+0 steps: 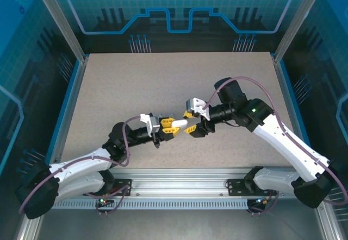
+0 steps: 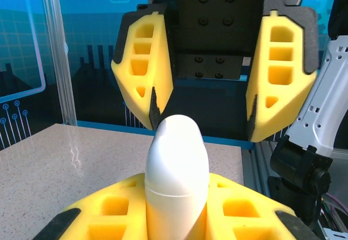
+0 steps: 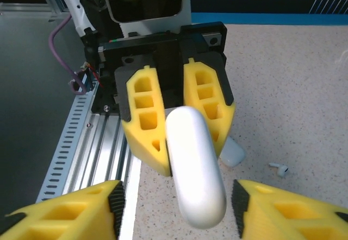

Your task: Insert wireless bluetooth earbuds into charging case

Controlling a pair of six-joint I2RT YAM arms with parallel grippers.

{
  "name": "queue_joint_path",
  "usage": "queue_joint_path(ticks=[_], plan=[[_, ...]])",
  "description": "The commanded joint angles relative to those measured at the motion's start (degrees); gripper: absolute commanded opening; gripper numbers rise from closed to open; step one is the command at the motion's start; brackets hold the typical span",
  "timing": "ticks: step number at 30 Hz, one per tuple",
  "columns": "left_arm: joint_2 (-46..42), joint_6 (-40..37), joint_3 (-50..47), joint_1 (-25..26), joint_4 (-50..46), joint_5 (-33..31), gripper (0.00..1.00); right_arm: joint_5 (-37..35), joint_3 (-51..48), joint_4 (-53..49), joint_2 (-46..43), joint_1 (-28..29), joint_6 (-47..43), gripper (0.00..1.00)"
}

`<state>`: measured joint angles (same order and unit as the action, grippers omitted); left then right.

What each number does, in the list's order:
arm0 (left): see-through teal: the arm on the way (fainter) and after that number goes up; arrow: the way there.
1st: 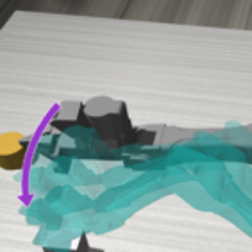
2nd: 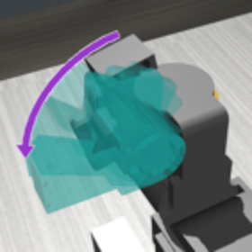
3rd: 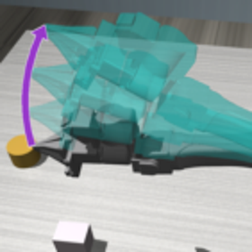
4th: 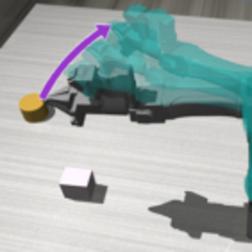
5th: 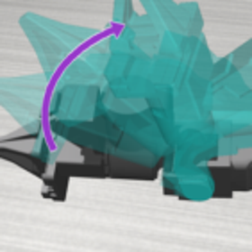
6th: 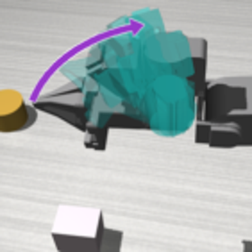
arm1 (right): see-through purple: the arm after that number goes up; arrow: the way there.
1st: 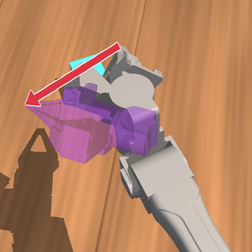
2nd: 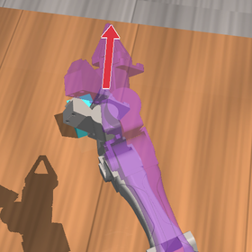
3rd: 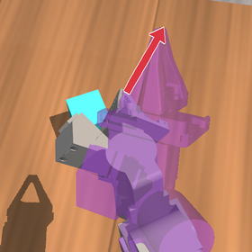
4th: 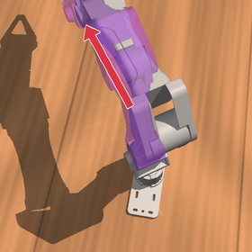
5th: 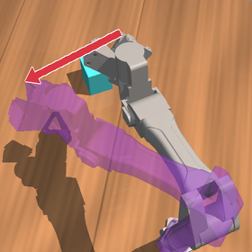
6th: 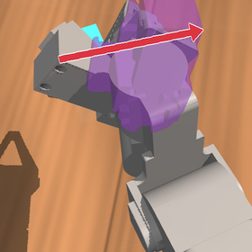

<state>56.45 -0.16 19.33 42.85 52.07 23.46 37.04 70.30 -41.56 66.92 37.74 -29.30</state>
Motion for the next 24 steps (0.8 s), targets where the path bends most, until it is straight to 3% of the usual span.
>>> queue_joint_path(ticks=[1,12,19,20,24], plan=[[-1.01,-1.03,0.44,-0.44,0.66,0.78,0.02,1.46,1.62,-0.89,1.08,0.69,-0.62,0.5],[-0.63,-1.26,0.89,-0.5,0.75,0.44,0.03,1.2,0.38,0.35,3.34,0.96,1.0,0.41],[-0.46,-1.31,0.99,-0.51,0.75,-0.19,0.03,-0.65,-0.51,1.09,3.84,0.87,2.62,0.24],[-0.42,-1.17,0.99,-0.49,0.75,-0.33,0.08,-1.16,-0.64,1.5,3.7,0.69,3.58,0.23],[-1.37,-1.46,0.54,-0.43,-0.18,-0.84,0.42,-1.32,-2.08,4.12,2.95,-2.59,9.47,0.2]])
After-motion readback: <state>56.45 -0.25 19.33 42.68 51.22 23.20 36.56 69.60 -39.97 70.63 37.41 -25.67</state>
